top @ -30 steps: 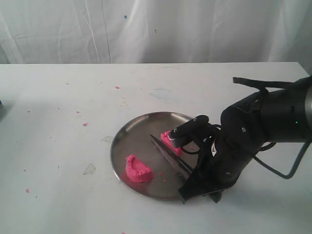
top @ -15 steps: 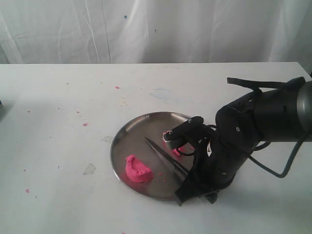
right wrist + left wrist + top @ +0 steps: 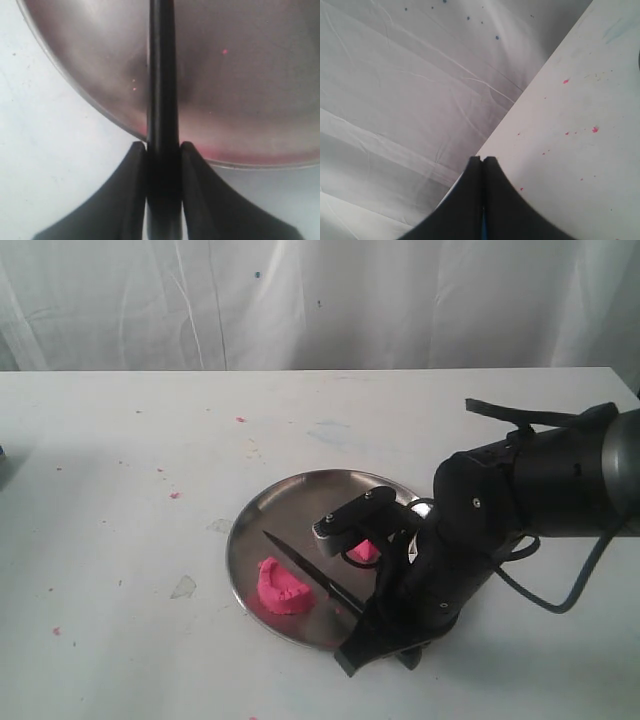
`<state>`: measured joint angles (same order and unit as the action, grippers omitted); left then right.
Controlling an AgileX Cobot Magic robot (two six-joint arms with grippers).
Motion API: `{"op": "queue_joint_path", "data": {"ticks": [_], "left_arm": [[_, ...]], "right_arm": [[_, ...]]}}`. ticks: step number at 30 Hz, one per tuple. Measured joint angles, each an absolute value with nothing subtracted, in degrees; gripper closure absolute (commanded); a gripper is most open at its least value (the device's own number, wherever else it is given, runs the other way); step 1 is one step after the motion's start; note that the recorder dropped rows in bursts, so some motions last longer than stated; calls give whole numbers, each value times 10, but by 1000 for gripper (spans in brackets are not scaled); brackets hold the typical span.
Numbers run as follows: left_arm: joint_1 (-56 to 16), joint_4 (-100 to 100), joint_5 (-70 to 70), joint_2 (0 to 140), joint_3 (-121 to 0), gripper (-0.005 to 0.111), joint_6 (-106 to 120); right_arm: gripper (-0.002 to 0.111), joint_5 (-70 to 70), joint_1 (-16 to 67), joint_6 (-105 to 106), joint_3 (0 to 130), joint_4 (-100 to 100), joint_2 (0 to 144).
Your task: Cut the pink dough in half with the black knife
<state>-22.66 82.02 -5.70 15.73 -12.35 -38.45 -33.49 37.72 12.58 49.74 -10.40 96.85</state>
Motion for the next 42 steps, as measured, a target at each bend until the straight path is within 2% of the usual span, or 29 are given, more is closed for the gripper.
{"op": "queue_joint_path", "data": {"ticks": [18, 24, 33, 38, 42], "left_arm": [[-227, 820, -57, 157, -124, 107, -384], [-227, 820, -57, 157, -124, 107, -384], [-227, 820, -58, 157, -124, 107, -384], [-227, 820, -58, 157, -124, 107, -384], [-227, 820, -58, 157, -124, 107, -384]], "right_arm": [[108, -344, 377, 214, 497, -155, 969], [108, -301, 377, 184, 502, -131, 969], [108, -269, 374, 20, 537, 65, 957], [108, -248, 324, -184, 540, 246, 955], [108, -259, 290, -251, 540, 284, 970]]}}
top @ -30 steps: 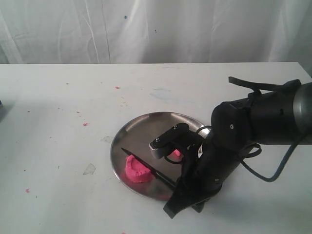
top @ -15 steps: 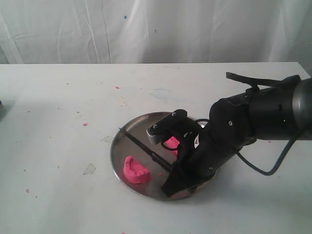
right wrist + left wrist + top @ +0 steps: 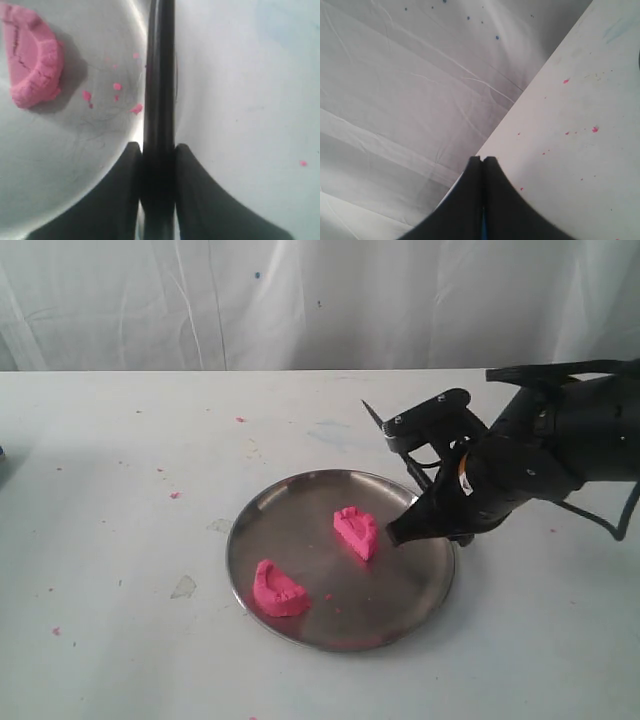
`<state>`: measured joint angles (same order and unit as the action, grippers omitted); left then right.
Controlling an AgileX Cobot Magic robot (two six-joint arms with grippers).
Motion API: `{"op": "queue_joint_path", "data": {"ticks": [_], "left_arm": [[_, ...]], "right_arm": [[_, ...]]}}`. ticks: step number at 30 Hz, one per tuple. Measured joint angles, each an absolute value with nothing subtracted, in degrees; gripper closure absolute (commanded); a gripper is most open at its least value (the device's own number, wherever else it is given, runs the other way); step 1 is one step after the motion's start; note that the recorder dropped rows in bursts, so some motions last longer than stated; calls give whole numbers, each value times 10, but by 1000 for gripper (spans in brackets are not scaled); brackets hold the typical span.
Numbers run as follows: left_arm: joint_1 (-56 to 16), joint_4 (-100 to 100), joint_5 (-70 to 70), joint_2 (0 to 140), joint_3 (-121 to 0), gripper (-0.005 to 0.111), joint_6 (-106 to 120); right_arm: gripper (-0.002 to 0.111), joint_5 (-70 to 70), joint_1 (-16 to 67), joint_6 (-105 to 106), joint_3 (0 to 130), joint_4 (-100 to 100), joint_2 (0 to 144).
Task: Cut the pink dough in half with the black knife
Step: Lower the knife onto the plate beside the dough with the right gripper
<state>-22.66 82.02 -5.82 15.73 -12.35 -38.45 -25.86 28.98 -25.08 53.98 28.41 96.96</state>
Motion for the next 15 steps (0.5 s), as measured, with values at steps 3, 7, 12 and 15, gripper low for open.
{"op": "queue_joint_path", "data": {"ticks": [3, 7, 12, 15], "left_arm": [[-227, 820, -58, 157, -124, 107, -384], [-227, 820, -58, 157, -124, 107, -384], [-227, 820, -58, 157, -124, 107, -384], [-227, 820, -58, 157, -124, 107, -384]], "right_arm": [[108, -260, 286, -253, 540, 278, 987], [108, -257, 286, -214, 540, 240, 1015], [108, -270, 286, -199, 556, 217, 1040], [108, -281, 286, -182, 565, 197, 1043]]}}
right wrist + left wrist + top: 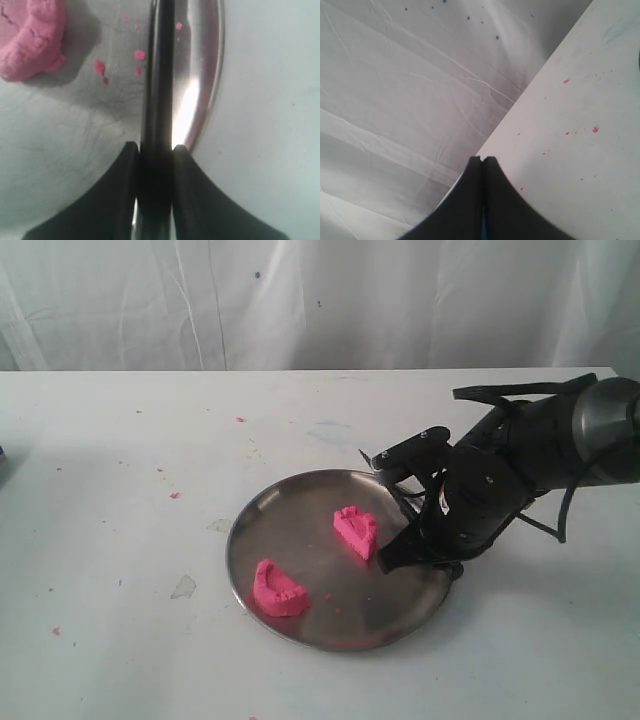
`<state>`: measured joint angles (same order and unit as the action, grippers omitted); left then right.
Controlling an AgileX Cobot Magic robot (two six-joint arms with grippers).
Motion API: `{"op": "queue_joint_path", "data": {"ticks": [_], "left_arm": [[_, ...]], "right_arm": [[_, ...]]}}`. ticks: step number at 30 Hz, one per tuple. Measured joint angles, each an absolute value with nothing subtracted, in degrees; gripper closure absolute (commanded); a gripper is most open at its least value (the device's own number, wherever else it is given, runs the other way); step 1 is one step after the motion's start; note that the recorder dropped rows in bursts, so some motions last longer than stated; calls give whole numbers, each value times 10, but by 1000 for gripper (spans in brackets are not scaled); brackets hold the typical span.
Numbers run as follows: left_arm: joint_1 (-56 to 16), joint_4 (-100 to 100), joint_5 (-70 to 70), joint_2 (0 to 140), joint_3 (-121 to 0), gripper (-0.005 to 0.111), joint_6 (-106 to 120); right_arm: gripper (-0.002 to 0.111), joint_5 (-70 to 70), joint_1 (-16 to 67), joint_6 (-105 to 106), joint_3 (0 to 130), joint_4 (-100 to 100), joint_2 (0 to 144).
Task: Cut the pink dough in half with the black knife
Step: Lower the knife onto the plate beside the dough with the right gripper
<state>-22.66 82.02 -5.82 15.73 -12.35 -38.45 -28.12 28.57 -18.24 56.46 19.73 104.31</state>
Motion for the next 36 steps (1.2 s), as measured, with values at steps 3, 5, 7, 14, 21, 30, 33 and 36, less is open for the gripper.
{"op": "queue_joint_path", "data": {"ticks": [3, 5, 7, 14, 21, 30, 33, 36], "left_arm": [[-227, 820, -58, 157, -124, 107, -384], [-227, 820, -58, 157, -124, 107, -384], [-227, 820, -58, 157, -124, 107, -384], [-227, 820, -58, 157, -124, 107, -384], [-227, 820, -58, 157, -124, 107, -384], [-227, 820, -58, 157, -124, 107, -384], [-227, 820, -58, 157, -124, 107, -384], [-227, 820, -58, 157, -124, 107, -384]], "right_arm": [[108, -292, 286, -149, 573, 165, 1043], [108, -294, 286, -121, 575, 131, 1043], [108, -294, 286, -88, 576, 98, 1043], [108, -294, 286, -40, 576, 55, 1043], [97, -294, 286, -37, 576, 52, 1043], [78, -293, 286, -36, 576, 52, 1043], [71, -291, 286, -36, 576, 51, 1043], [69, -291, 286, -36, 578, 51, 1044]]}}
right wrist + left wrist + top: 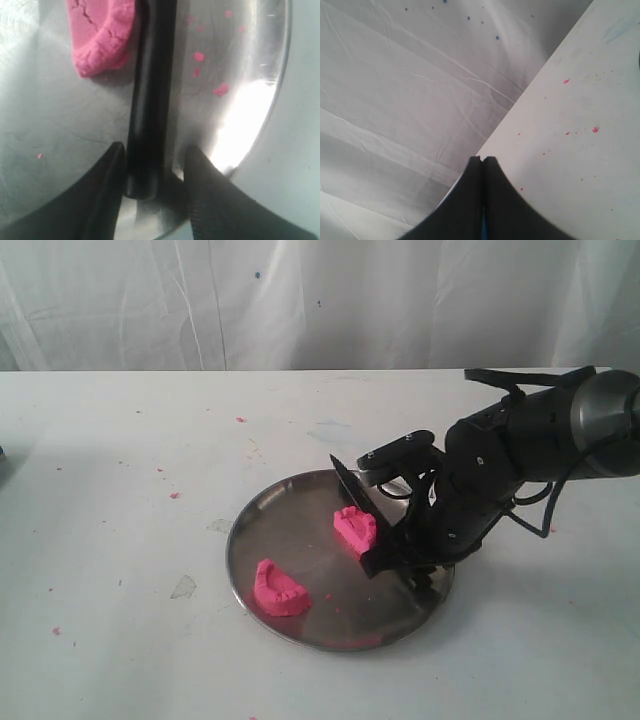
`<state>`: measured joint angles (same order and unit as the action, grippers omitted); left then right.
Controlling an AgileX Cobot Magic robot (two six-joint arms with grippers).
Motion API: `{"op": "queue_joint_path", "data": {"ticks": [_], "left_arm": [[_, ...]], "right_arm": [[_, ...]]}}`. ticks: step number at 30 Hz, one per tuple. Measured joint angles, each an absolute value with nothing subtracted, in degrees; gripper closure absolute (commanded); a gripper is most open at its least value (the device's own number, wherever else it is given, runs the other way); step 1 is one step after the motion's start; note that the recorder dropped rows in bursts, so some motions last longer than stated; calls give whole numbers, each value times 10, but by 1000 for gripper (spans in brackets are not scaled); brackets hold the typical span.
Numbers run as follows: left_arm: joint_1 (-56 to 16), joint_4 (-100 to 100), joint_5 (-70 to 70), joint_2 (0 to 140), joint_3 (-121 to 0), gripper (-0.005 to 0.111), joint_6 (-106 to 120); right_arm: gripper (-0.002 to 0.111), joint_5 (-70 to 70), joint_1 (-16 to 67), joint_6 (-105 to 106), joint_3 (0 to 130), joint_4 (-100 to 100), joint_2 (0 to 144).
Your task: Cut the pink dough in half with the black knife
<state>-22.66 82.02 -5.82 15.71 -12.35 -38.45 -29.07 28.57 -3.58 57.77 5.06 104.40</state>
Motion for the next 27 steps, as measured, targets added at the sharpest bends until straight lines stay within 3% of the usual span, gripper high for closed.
{"op": "queue_joint_path", "data": {"ticks": [6, 9, 14, 19, 23, 27], "left_arm": [[-227, 820, -58, 157, -124, 107, -384], [-227, 820, -58, 157, -124, 107, -384], [-227, 820, -66, 157, -124, 107, -384], [-227, 820, -97, 157, -124, 107, -384], [-227, 820, -107, 157, -124, 107, -384], [-227, 820, -107, 147, -124, 107, -384]], "right_arm": [[70, -332, 286, -36, 605, 67, 1017], [80, -343, 273, -65, 610, 136, 985], [108, -335, 201, -247, 601, 305, 959], [108, -326, 111, -337, 553, 347, 950], [108, -222, 96, -416, 448, 348, 882], [108, 19, 96, -438, 321, 352, 764]]}}
